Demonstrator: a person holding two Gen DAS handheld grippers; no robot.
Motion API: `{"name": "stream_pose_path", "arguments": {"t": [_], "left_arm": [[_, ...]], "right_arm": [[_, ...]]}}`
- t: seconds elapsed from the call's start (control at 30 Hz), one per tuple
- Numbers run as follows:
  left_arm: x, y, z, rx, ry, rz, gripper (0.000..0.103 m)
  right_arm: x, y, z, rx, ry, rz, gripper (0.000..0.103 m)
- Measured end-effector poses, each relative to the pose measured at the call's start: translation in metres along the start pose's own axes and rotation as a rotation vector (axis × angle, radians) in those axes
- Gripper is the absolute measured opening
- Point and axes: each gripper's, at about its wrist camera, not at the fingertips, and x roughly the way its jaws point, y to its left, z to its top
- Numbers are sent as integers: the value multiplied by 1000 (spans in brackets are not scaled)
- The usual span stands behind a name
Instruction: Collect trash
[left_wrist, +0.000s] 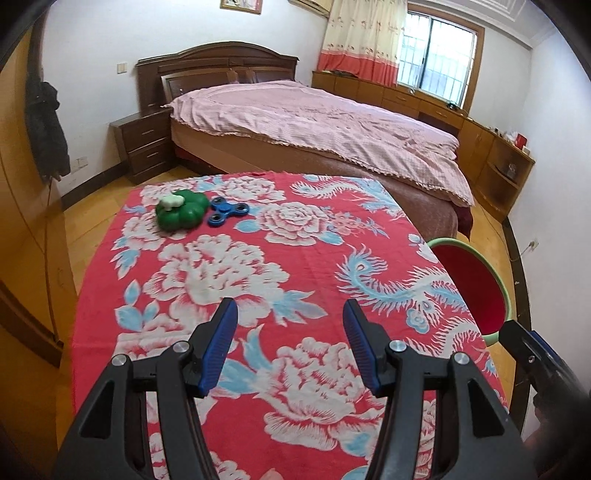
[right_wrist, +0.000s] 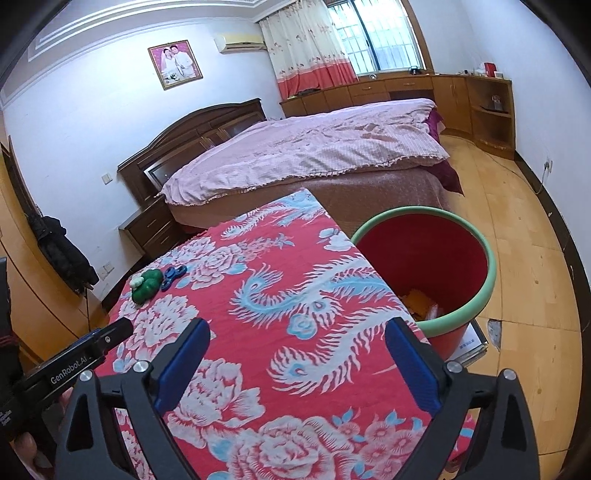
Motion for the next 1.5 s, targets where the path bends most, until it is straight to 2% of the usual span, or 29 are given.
{"name": "stream_pose_path", "arguments": {"t": [0.43,1.5], "left_arm": [[-19,13,-2,-28,-46,27,59],[-22,17,-3,-43,-55,52,59]], "right_arm": [[-14,14,-2,-24,-21,9,99],[-16,15,-3,-23,-19,12,99]]}}
